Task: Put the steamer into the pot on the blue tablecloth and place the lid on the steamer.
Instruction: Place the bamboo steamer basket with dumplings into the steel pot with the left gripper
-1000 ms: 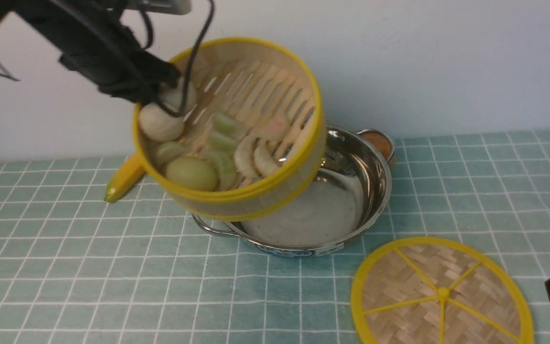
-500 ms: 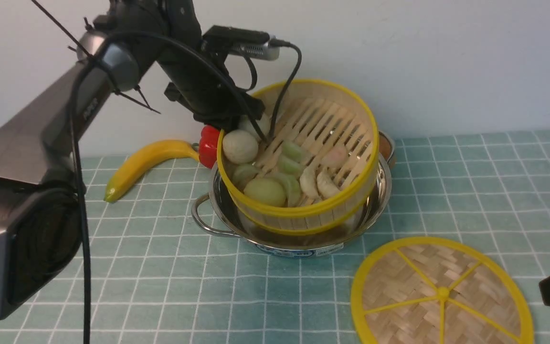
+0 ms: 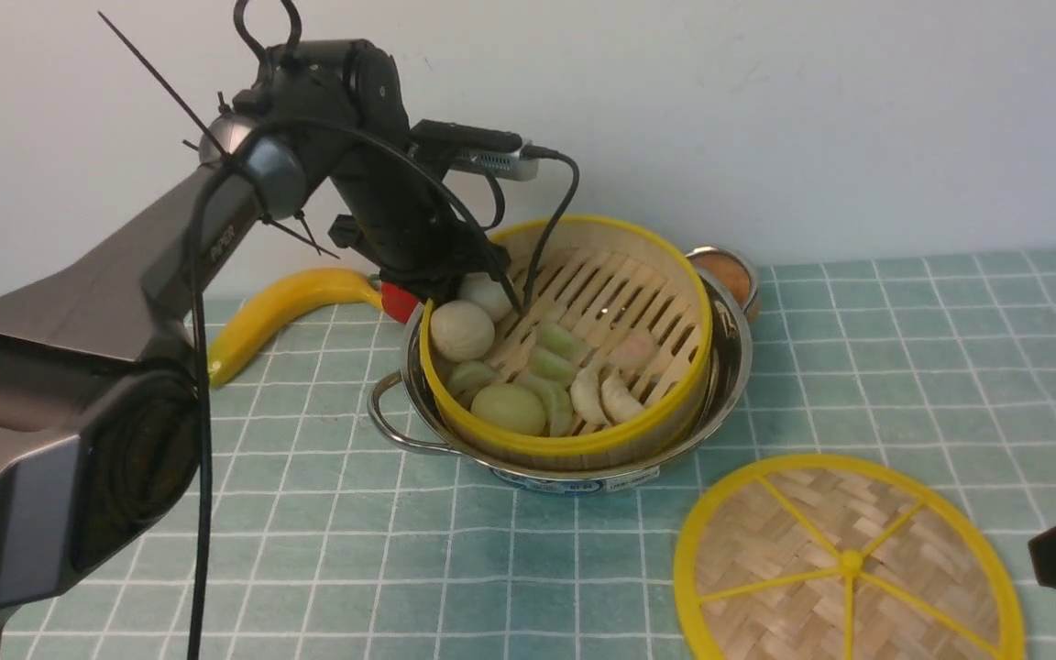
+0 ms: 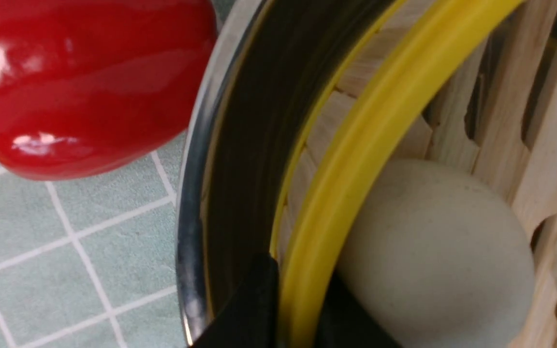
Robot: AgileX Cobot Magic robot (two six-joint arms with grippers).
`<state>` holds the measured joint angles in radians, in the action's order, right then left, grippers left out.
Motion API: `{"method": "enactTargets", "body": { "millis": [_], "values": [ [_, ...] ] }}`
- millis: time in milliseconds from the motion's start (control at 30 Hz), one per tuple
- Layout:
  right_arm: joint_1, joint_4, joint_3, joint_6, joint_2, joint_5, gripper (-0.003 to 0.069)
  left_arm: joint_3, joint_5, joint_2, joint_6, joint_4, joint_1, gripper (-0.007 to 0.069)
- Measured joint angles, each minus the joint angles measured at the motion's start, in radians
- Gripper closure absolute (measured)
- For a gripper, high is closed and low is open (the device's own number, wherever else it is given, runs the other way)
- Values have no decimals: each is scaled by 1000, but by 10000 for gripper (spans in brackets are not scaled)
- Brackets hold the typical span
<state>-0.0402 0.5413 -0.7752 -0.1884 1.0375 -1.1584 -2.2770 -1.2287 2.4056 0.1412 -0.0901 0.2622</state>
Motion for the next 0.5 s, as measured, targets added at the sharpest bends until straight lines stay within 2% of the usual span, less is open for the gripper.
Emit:
{"method": "enactTargets", "body": {
  "millis": [500],
  "values": [
    [0,0,0,0,0,-3,417,0,23,33,0,-41,0,585]
  ]
}}
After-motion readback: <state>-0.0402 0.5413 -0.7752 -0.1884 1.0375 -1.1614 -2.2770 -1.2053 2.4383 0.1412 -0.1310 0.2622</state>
